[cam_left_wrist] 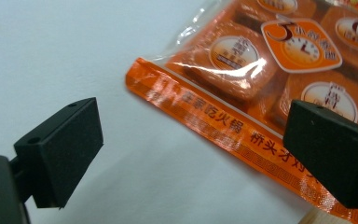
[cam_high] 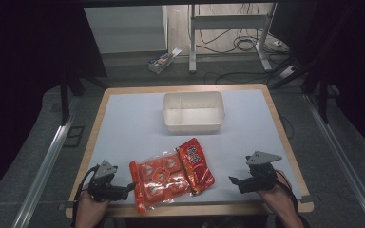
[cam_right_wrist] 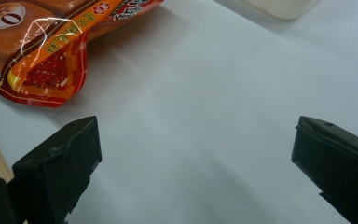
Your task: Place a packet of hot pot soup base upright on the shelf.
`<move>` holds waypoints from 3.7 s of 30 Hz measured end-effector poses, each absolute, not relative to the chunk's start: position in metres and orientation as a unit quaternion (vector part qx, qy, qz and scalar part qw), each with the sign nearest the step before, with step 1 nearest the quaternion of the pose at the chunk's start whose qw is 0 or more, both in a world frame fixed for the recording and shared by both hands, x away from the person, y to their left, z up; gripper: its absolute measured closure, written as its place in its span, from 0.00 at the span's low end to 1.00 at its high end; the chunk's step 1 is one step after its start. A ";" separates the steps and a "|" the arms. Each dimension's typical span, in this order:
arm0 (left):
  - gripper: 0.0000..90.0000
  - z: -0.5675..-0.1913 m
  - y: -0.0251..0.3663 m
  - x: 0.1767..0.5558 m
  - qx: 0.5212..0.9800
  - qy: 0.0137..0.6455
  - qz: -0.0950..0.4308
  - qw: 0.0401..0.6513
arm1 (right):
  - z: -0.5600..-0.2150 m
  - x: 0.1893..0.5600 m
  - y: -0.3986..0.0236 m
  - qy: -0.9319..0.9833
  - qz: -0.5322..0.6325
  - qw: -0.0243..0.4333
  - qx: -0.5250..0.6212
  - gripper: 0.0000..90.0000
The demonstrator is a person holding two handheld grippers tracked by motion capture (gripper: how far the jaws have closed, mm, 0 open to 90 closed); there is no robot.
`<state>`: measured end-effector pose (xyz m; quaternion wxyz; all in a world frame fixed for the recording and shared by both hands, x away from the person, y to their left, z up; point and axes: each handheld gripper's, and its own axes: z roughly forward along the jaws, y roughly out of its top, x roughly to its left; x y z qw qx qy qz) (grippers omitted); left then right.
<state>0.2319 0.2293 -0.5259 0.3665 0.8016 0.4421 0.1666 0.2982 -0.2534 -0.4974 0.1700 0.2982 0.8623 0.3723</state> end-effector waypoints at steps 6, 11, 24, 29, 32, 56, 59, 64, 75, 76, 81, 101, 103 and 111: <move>0.05 -0.525 0.232 0.232 0.797 0.444 0.152 0.379 | -0.501 0.299 -0.252 0.869 0.360 0.173 0.291 0.01; 0.04 -0.527 0.230 0.233 0.802 0.445 0.147 0.371 | -0.503 0.302 -0.253 0.868 0.365 0.163 0.296 0.01; 0.13 -0.524 0.227 0.231 0.804 0.437 0.158 0.372 | -0.504 0.303 -0.253 0.868 0.364 0.160 0.297 0.01; 0.15 -0.523 0.227 0.229 0.803 0.435 0.162 0.374 | -0.503 0.302 -0.252 0.867 0.364 0.158 0.301 0.02; 0.15 -0.523 0.228 0.229 0.801 0.435 0.160 0.378 | -0.503 0.303 -0.249 0.868 0.363 0.159 0.299 0.02; 0.12 -0.524 0.227 0.229 0.808 0.431 0.173 0.362 | -0.506 0.305 -0.199 0.870 0.378 0.070 0.308 0.03; 0.12 -0.524 0.227 0.229 0.810 0.430 0.173 0.360 | -0.508 0.305 -0.187 0.876 0.366 0.060 0.308 0.07; 0.12 -0.524 0.227 0.229 0.811 0.428 0.174 0.358 | -0.512 0.310 -0.171 0.882 0.353 0.054 0.309 0.15; 0.12 -0.525 0.226 0.230 0.813 0.428 0.173 0.354 | -0.520 0.318 -0.146 0.881 0.360 0.032 0.306 0.36; 0.12 -0.525 0.226 0.230 0.814 0.428 0.173 0.353 | -0.520 0.319 -0.144 0.881 0.362 0.032 0.304 0.39; 0.12 -0.525 0.226 0.230 0.814 0.428 0.174 0.352 | -0.520 0.324 -0.132 0.884 0.366 0.035 0.289 0.52; 0.11 -0.523 0.228 0.229 0.809 0.432 0.185 0.352 | -0.508 0.336 -0.113 0.872 0.390 -0.012 0.297 0.99; 0.10 -0.521 0.231 0.228 0.797 0.442 0.186 0.369 | -0.499 0.340 -0.113 0.870 0.396 -0.023 0.293 0.99; 0.05 -0.519 0.232 0.227 0.791 0.441 0.191 0.378 | -0.459 0.348 -0.106 0.872 0.408 -0.028 0.268 0.99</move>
